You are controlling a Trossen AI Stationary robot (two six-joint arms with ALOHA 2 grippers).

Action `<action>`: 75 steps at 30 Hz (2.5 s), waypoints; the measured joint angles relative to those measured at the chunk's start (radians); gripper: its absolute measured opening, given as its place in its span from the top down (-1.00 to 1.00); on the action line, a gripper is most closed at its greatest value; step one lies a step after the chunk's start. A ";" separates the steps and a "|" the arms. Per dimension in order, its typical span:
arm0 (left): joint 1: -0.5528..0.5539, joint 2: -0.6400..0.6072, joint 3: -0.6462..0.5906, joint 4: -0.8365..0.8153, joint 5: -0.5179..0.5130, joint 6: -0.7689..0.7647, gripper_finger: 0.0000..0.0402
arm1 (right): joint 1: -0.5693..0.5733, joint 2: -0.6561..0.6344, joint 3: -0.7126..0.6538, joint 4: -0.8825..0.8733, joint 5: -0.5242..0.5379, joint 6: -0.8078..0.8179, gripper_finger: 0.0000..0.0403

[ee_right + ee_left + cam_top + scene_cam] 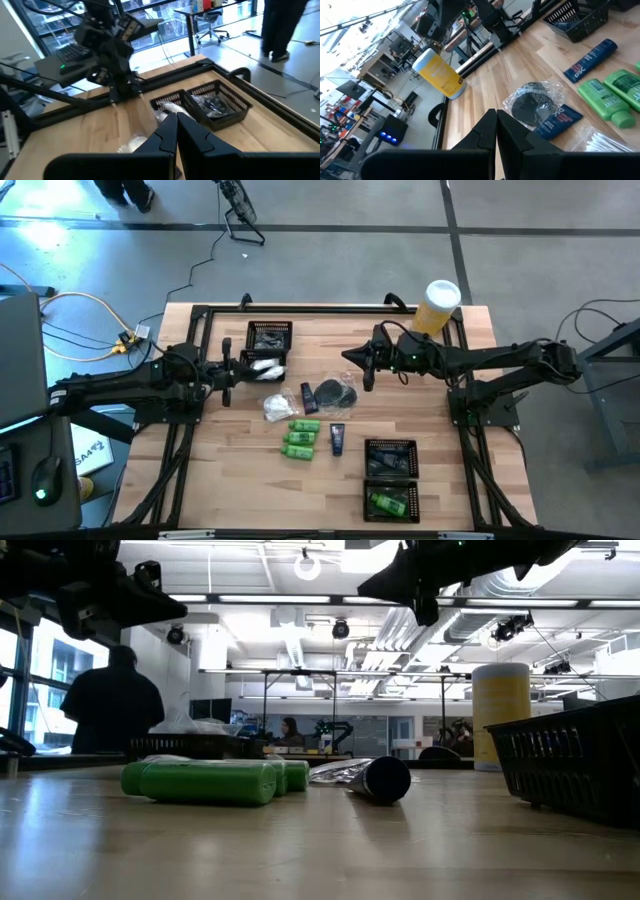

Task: Pick & Place Travel size toiletries
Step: Put the black hairbrush into the top black basket

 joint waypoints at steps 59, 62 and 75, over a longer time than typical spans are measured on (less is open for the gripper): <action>0.000 0.000 0.000 -0.027 0.000 0.023 0.96 | -0.218 0.590 0.347 -0.558 -0.386 0.280 0.99; 0.000 0.000 0.000 -0.036 0.000 0.023 0.96 | -0.218 0.590 0.347 -0.561 -0.368 0.272 0.98; 0.000 0.000 0.000 -0.043 -0.003 0.026 0.96 | -0.186 0.590 0.347 -0.584 -0.240 0.271 0.09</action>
